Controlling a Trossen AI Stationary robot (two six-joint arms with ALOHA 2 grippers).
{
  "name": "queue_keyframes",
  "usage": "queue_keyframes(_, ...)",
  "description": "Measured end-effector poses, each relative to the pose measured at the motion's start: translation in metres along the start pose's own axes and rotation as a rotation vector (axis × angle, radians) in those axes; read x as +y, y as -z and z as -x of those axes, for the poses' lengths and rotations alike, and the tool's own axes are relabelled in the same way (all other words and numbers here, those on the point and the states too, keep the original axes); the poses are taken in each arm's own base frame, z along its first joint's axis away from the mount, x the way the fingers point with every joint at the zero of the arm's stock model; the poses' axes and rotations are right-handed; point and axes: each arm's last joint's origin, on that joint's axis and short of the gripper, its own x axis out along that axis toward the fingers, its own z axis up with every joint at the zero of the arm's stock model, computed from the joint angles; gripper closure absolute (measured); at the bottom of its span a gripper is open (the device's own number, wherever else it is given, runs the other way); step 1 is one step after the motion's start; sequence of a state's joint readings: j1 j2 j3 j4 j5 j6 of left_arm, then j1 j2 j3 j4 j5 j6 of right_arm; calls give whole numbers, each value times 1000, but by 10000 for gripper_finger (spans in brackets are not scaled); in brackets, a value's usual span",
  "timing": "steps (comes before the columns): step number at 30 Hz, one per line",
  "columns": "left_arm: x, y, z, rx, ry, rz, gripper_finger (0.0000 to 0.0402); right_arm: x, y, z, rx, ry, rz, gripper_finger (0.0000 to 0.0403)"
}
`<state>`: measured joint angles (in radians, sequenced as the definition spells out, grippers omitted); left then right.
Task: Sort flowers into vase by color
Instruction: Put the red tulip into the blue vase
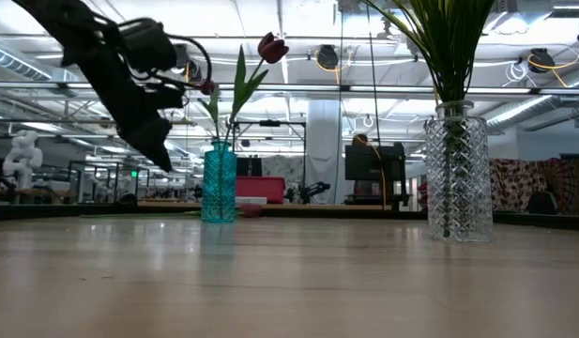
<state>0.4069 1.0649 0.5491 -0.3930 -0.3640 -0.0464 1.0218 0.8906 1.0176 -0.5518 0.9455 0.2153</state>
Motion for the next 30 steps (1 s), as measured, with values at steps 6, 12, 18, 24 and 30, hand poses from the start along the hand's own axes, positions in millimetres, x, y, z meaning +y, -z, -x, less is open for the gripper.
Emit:
queue_keyframes(6, 14, -1, -25, 53, -12, -38, 240, 0, 0, 0, 2, 0, 2, 234)
queue_keyframes(12, 23, 1, -43, 99, 11, -14, 240, 2, 1, -2, 6, 0, -1, 234)
queue_keyframes(18, 31, 5, -59, 139, 24, 8, 240, 8, 3, -6, 21, 1, 17, 234)
queue_keyframes(24, 34, 11, -71, 183, 76, 7, 240, 13, 4, -10, 29, 2, 27, 234)
queue_keyframes(30, 35, 13, -74, 205, 74, 23, 240, 13, 4, -10, 27, 3, 29, 234)
